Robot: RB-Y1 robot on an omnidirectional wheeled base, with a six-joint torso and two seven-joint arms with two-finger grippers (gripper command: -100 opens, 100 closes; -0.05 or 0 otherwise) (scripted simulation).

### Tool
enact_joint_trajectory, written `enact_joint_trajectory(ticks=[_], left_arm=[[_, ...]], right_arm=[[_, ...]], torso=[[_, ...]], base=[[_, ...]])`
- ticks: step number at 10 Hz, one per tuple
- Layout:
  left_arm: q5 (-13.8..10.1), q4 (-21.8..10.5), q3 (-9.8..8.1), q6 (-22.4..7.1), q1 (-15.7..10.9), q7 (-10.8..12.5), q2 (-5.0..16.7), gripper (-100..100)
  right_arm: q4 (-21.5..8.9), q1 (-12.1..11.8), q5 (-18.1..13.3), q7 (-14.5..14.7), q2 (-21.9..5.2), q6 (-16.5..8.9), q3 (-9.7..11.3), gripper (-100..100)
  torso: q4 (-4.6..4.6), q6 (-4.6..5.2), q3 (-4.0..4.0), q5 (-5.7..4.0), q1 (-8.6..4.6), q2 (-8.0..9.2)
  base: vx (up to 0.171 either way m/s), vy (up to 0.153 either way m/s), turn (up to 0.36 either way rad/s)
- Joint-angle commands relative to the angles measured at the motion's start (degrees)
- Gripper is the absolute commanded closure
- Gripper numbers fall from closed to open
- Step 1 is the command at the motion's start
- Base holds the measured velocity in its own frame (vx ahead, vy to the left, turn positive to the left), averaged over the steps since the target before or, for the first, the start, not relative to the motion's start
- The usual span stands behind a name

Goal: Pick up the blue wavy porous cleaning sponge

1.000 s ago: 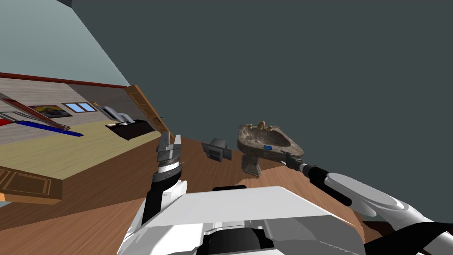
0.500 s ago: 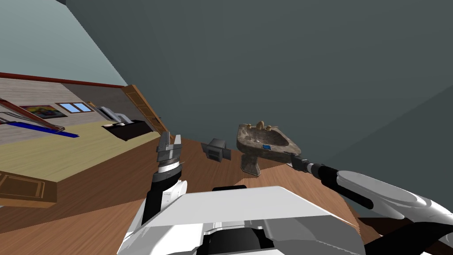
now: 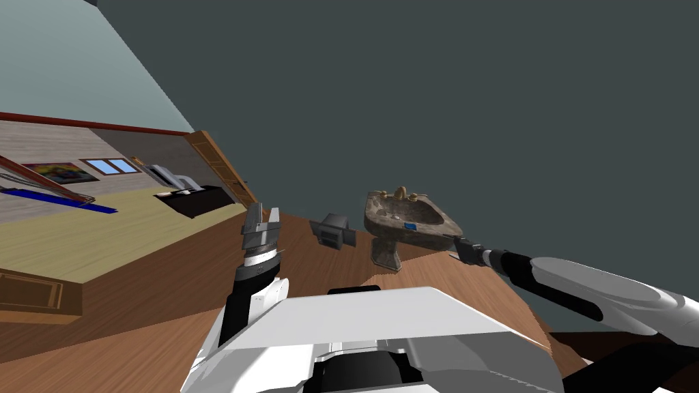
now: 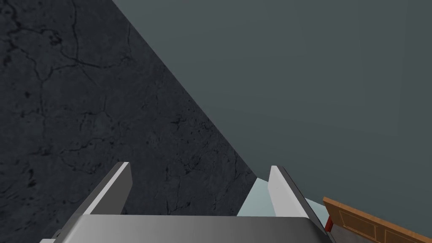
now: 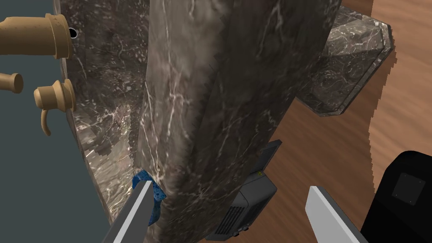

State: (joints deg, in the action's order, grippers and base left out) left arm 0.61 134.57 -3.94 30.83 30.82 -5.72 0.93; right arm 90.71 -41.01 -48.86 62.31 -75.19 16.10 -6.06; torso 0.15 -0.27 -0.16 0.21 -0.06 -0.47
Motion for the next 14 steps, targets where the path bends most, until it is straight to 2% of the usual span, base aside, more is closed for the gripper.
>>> enact_joint_trajectory(ticks=[1,4,5,6,7,8,10,11,13,14], left_arm=[[0.0,0.0,0.0,0.0,0.0,0.0,0.0,0],[0.0,0.0,0.0,0.0,0.0,0.0,0.0,0],[0.0,0.0,0.0,0.0,0.0,0.0,0.0,0],[0.0,0.0,0.0,0.0,0.0,0.0,0.0,0],[0.0,0.0,0.0,0.0,0.0,0.0,0.0,0],[0.0,0.0,0.0,0.0,0.0,0.0,0.0,0],[0.0,0.0,0.0,0.0,0.0,0.0,0.0,0],[0.0,0.0,0.0,0.0,0.0,0.0,0.0,0],[0.0,0.0,0.0,0.0,0.0,0.0,0.0,0],[0.0,0.0,0.0,0.0,0.0,0.0,0.0,0]], right_arm=[[-0.8,-1.4,1.1,-1.4,-2.9,1.5,-0.2,-100],[-1.5,-2.5,2.1,-2.6,-6.5,2.9,-0.3,-100],[-2.3,-3.7,3.2,-3.9,-8.8,4.2,-0.4,-100],[-2.3,-3.7,3.2,-3.9,-9.2,4.2,-0.4,-100],[-3.0,-4.9,4.4,-5.1,-11.5,5.5,-0.5,-100],[-3.0,-4.9,4.4,-5.1,-11.9,5.5,-0.5,-100],[-4.3,-7.3,6.9,-7.8,-15.9,7.8,-0.5,-100],[-4.3,-7.3,6.9,-7.8,-16.9,7.8,-0.5,-100],[-5.7,-9.7,9.8,-10.7,-20.6,9.8,-0.4,-100],[-5.7,-9.7,9.8,-10.7,-21.4,9.8,-0.4,-100]], torso=[[0.0,0.0,0.0,0.0,0.0,0.0],[-0.01,0.0,-0.02,0.01,0.02,-0.03],[-0.01,0.0,-0.02,0.0,0.03,-0.03],[-0.01,0.0,-0.02,0.01,0.04,-0.04],[-0.01,-0.01,-0.02,0.0,0.04,-0.04],[-0.01,-0.01,-0.03,0.01,0.06,-0.06],[-0.02,-0.01,-0.05,0.01,0.08,-0.08],[-0.03,-0.01,-0.07,0.02,0.12,-0.11],[-0.04,-0.01,-0.09,0.02,0.13,-0.16],[-0.05,-0.02,-0.12,0.03,0.18,-0.2]], base=[[0.003,-0.002,-0.013],[0.004,0.001,-0.004],[0.01,0.005,-0.007],[0.01,0.005,-0.004],[0.015,0.012,0.001],[0.014,0.01,-0.001],[0.025,0.023,0.012],[0.03,0.026,0.002],[0.045,0.034,0.025],[0.036,0.034,0.01]])
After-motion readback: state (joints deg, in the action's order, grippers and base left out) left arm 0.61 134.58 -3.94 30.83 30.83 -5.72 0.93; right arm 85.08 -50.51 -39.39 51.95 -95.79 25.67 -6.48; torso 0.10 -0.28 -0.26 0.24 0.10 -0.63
